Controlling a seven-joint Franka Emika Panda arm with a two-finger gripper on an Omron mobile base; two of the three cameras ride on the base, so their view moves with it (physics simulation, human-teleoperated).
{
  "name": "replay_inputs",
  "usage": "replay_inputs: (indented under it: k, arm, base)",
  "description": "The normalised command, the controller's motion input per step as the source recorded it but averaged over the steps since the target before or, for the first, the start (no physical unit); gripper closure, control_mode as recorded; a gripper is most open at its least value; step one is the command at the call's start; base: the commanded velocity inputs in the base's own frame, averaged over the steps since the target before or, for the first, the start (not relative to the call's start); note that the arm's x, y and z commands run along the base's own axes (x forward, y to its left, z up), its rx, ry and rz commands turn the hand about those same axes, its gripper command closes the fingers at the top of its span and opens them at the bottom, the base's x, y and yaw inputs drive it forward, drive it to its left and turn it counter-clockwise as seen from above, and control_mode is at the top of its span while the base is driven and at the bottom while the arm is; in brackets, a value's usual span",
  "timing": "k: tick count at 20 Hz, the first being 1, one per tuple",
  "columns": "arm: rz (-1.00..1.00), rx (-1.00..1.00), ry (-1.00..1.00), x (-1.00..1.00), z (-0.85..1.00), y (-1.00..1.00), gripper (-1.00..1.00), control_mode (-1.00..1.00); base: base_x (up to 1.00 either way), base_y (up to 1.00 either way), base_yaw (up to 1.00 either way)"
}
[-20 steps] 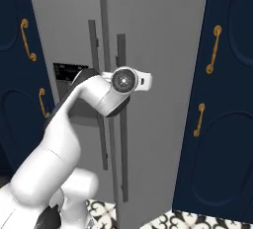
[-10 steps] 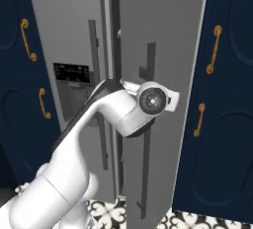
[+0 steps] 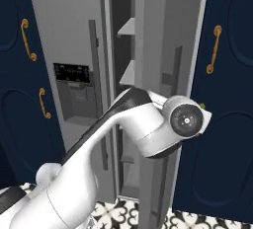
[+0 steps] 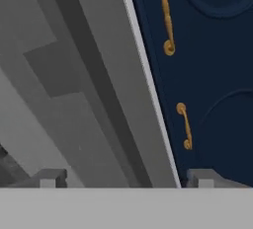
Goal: Take the strawberry from the fridge and place it on top of the pancake, located on the dining counter.
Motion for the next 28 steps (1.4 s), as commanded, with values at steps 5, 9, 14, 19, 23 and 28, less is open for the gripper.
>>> replay_inputs:
  k: [5, 9, 14, 19, 23, 28]
  arm:
    - [-0.03, -0.22, 0.10, -0.73, 0.35, 0.27, -1.00, -1.00]
    - [-0.09, -0.56, 0.39, -0.06, 0.37, 0.89, -1.00, -1.00]
    - [-0.09, -0.66, 0.58, 0.26, 0.10, 0.95, -1.00, -1.00]
    - [-0.07, -0.37, 0.29, 0.27, 0.00, 0.56, -1.00, -1.00]
    - [0.00, -0.14, 0.05, 0.88, -0.09, 0.33, -1.00, -1.00]
    - [0.00, -0.19, 0.01, 0.78, -0.03, 0.03, -1.00, -1.00]
  base:
    - [0.00, 0.00, 0.00]
    - [0.00, 0.00, 0.00]
    - [0.00, 0.00, 0.00]
    - [0.00, 0.00, 0.00]
    - [0.00, 0.00, 0.00]
    - [0.00, 0.00, 0.00]
